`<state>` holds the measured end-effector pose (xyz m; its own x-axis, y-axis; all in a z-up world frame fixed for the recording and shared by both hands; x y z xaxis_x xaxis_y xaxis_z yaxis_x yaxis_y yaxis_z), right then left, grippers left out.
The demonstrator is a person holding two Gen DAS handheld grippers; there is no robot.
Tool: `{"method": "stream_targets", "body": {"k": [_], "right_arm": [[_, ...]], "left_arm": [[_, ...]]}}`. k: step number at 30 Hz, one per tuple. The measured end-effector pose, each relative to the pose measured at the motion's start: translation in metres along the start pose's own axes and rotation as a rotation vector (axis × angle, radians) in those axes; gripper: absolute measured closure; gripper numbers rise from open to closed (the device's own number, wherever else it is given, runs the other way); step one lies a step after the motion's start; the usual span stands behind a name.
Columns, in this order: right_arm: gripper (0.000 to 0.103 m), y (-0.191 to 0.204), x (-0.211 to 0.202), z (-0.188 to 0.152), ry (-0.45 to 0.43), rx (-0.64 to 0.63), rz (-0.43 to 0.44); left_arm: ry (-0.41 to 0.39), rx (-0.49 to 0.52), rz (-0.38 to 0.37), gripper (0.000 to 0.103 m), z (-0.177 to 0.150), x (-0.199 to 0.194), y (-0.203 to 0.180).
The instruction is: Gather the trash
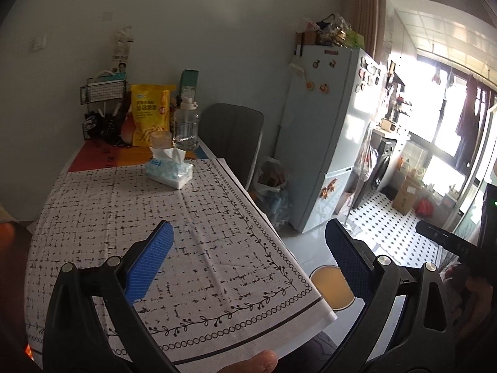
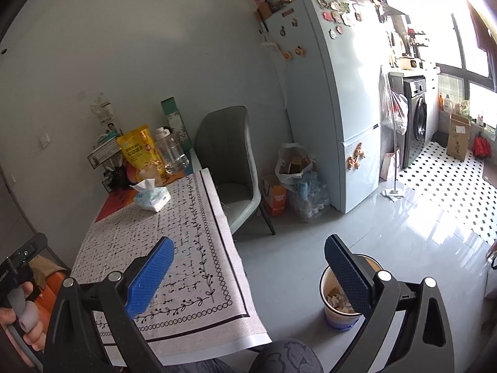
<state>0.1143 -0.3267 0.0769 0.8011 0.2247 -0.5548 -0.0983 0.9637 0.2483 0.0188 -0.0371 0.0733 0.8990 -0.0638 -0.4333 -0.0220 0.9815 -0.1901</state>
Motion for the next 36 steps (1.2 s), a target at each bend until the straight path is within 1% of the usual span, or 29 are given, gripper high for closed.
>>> {"method": "stream_targets", "body": {"k": [7, 10, 17, 23, 36], "right_arm": [[0.008, 0.004, -0.013, -0.005, -0.010, -0.011, 0.007], [0.008, 0.006, -0.017, -0.007, -0.014, -0.019, 0.009], [0.008, 0.011, -0.012, -0.012, 0.000, -0.027, 0.012], [0.008, 0.013, -0.011, -0.015, 0.007, -0.036, 0.016], [0.008, 0.018, -0.008, -0.018, 0.015, -0.044, 0.015]], "left_arm": [[-0.046, -0.025, 0.034, 0.006, -0.004, -0.026, 0.013], [-0.051, -0.042, 0.042, 0.006, -0.007, -0.031, 0.019], [-0.075, -0.058, 0.066, 0.006, -0.010, -0.046, 0.030], [-0.081, -0.072, 0.090, 0.006, -0.013, -0.051, 0.039], [-0.086, -0.093, 0.107, 0.006, -0.017, -0.055, 0.051]]}}
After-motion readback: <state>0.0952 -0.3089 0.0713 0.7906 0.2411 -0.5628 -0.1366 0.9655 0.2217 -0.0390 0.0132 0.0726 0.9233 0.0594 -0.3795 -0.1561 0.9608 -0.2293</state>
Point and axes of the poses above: each gripper's, at about its wrist camera, not at the fingertips, and x roughly the way its jaws point, y to its left, z to its top, the point moved 5 cm from there along x, roughly the way its jaws point, and after that the axes turned 3 degrees about -z, right-handed, at the moved point
